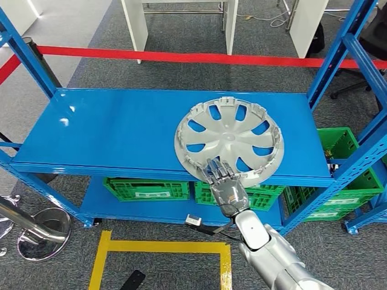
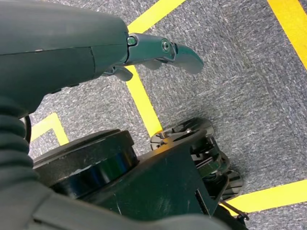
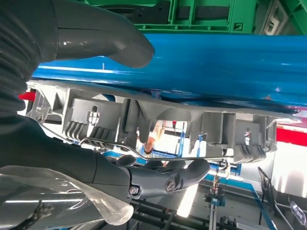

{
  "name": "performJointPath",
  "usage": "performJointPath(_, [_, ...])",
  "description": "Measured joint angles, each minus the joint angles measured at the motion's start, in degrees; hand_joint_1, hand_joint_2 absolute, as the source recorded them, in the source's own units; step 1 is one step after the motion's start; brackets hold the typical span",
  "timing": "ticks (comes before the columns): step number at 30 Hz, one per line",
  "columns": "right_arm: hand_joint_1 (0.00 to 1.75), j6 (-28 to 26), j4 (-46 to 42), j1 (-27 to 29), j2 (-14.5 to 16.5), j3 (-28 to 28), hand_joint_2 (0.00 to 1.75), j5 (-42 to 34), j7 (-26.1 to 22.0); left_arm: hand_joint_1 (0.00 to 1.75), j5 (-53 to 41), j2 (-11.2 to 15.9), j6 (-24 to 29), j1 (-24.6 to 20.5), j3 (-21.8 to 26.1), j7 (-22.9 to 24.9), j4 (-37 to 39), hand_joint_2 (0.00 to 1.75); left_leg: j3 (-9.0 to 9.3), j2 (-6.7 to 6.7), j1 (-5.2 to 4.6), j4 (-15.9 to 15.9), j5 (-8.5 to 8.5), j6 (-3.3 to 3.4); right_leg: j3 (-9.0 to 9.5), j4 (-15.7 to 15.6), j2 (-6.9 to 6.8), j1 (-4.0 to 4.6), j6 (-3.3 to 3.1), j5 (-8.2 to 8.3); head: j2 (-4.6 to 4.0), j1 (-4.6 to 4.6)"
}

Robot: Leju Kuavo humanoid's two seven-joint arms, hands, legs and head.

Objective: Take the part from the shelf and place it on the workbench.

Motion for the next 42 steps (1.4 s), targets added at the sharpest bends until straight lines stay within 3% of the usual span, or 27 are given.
performJointPath(34, [0.05, 1.08, 1.57, -1.35, 1.17, -2.75, 1.75, -1.73, 1.57, 0.00, -0.17, -0.30, -0.13, 0.05, 0.04, -0.02, 0.00, 1.75, -0.02, 0.00, 0.00, 0.02, 0.00, 0.00, 0.00, 0.00, 0.00, 0.00, 0.03, 0.02, 0.00, -0.01])
performJointPath(38, [1.73, 3.66, 2.65, -2.19, 1.79, -3.05, 1.75, -2.25, 2.14, 0.00, -0.17, -0.33, -0.24, 0.05, 0.04, -0.02, 0.00, 1.75, -0.01, 0.00, 0.00, 0.02, 0.00, 0.00, 0.00, 0.00, 0.01, 0.00, 0.03, 0.02, 0.00, -0.01])
performJointPath(42, [1.75, 4.55, 3.08, -2.75, 2.26, -3.16, 1.75, -2.64, 2.40, 0.00, -0.10, -0.35, -0.26, 0.05, 0.05, -0.01, 0.00, 1.75, -0.01, 0.00, 0.00, 0.02, 0.00, 0.00, 0.00, 0.00, 0.01, 0.00, 0.03, 0.02, 0.00, -0.01])
